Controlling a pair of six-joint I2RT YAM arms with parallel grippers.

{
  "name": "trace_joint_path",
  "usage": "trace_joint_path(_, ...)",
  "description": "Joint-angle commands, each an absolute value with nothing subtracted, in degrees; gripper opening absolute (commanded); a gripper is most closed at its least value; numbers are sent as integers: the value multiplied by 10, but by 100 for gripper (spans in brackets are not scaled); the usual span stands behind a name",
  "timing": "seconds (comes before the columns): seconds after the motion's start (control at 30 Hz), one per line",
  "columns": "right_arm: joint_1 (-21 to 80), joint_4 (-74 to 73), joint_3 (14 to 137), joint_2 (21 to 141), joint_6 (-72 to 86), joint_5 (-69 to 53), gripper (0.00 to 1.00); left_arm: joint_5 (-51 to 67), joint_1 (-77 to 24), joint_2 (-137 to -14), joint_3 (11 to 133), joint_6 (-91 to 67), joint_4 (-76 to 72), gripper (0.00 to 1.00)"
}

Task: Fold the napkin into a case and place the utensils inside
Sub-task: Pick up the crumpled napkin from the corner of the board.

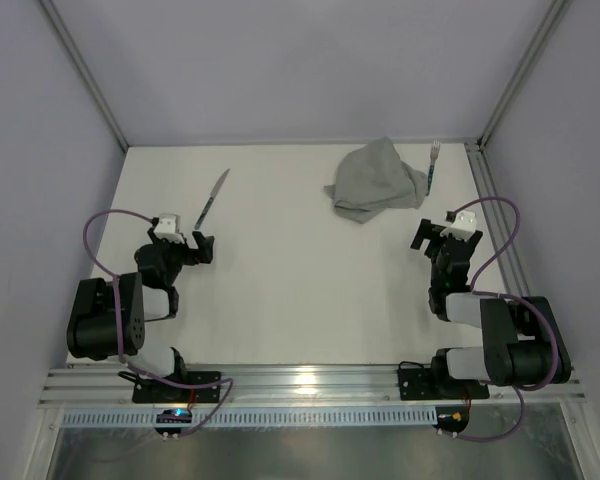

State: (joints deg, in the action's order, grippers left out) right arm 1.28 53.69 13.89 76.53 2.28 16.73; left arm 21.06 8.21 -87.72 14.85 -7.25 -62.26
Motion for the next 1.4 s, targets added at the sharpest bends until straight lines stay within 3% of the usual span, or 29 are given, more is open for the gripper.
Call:
trace_joint_path(0.0,11,569,144,758,26,167,99,207,79,-868,157,-65,-642,99)
trace_joint_path(0.27,12,576,146,746,18,167,99,206,76,-867,161,-62,-635,99)
trace_joint_path(0.37,29,313,271,643,80,195,99,209,76,-863,163,-61,-640,99)
trace_joint_path(0.43,31,249,318,610,90,94,95,195,75,-846,172,-58,-591,99)
trace_joint_path(0.5,46,198,400,620,119,65,92,194,69,-848,172,-58,-597,99)
trace_joint_path(0.6,82,56,514,689,119,74,86,213,74,-817,193,-72,-585,99)
trace_joint_path(0.63,116,12,533,706,114,85,87,215,86,-782,239,-75,-390,99)
trace_joint_path(0.73,175,-34,587,775,101,119,86,236,91,-731,461,-52,-56,99)
trace_joint_path(0.87,203,-69,676,883,138,76,86,244,83,-747,584,-8,136,99)
trace_joint_path(1.03,230,-127,785,1014,140,82,87,236,80,-757,613,35,268,99)
trace_joint_path(1.27,242,-304,1052,1249,91,127,88,237,79,-718,586,84,334,99)
trace_joint_path(1.37,247,-339,1078,1294,84,137,88,239,78,-698,578,98,344,99)
